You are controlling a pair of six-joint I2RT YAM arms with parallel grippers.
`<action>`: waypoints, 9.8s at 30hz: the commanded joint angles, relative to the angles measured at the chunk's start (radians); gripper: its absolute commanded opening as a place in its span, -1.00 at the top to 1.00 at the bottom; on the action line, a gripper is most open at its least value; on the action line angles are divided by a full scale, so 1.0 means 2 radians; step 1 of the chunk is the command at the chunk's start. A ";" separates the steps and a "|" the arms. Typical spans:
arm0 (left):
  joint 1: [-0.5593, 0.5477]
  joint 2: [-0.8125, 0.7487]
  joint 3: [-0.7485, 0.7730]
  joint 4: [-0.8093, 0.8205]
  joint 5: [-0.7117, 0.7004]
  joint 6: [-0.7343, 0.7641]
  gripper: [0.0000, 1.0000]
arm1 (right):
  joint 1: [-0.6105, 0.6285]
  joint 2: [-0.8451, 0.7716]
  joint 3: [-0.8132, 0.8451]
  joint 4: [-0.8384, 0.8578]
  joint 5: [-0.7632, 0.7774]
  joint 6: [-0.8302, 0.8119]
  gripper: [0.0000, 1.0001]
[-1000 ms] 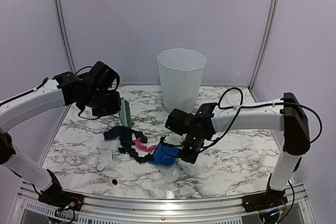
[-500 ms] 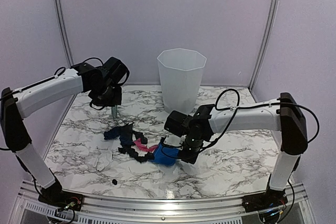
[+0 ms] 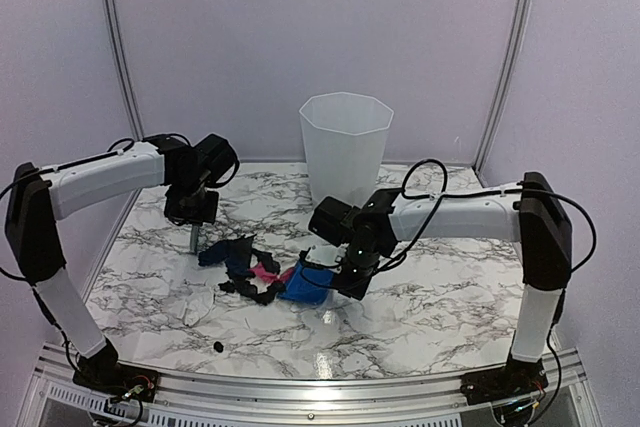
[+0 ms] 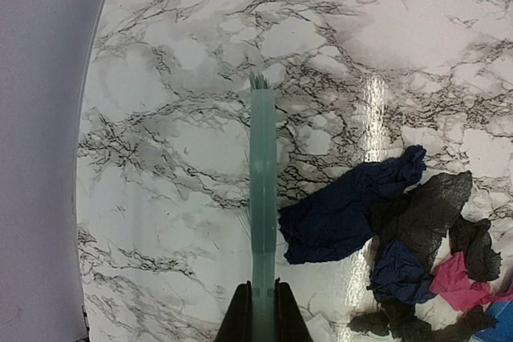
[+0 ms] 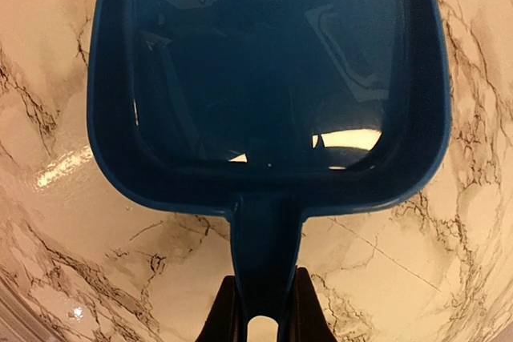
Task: Sweep away the paper scraps from the table
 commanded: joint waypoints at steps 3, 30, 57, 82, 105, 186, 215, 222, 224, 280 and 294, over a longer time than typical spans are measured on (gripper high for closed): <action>-0.001 0.040 0.046 -0.010 0.062 0.014 1.00 | -0.033 0.025 0.033 0.004 -0.054 -0.025 1.00; -0.079 0.129 0.134 -0.011 0.211 0.060 1.00 | -0.034 0.063 0.062 0.009 -0.052 -0.027 1.00; -0.119 0.099 0.141 -0.012 0.180 -0.010 1.00 | -0.034 -0.005 0.004 0.053 -0.056 -0.002 1.00; -0.134 -0.012 0.093 -0.013 0.090 -0.086 1.00 | -0.030 -0.068 -0.030 0.086 -0.098 0.045 1.00; -0.131 -0.115 0.015 -0.016 0.010 -0.139 1.00 | -0.029 -0.091 0.022 0.031 -0.080 0.070 1.00; -0.091 -0.214 -0.078 -0.035 -0.004 -0.173 1.00 | -0.262 0.036 0.386 0.085 -0.410 0.309 1.00; -0.092 -0.107 0.052 -0.025 0.029 -0.129 1.00 | -0.307 -0.011 0.235 0.379 -0.545 0.677 1.00; -0.092 -0.102 0.075 -0.020 0.048 -0.127 1.00 | -0.310 -0.028 0.191 0.504 -0.551 0.799 1.00; -0.092 -0.097 0.085 -0.017 0.057 -0.125 1.00 | -0.312 -0.024 0.210 0.448 -0.537 0.764 1.00; -0.302 0.390 0.470 0.277 0.553 -0.146 1.00 | -0.316 -0.235 0.231 0.053 -0.214 0.331 1.00; -0.304 0.320 0.259 0.291 0.481 -0.163 1.00 | -0.315 -0.250 0.235 0.024 -0.215 0.268 1.00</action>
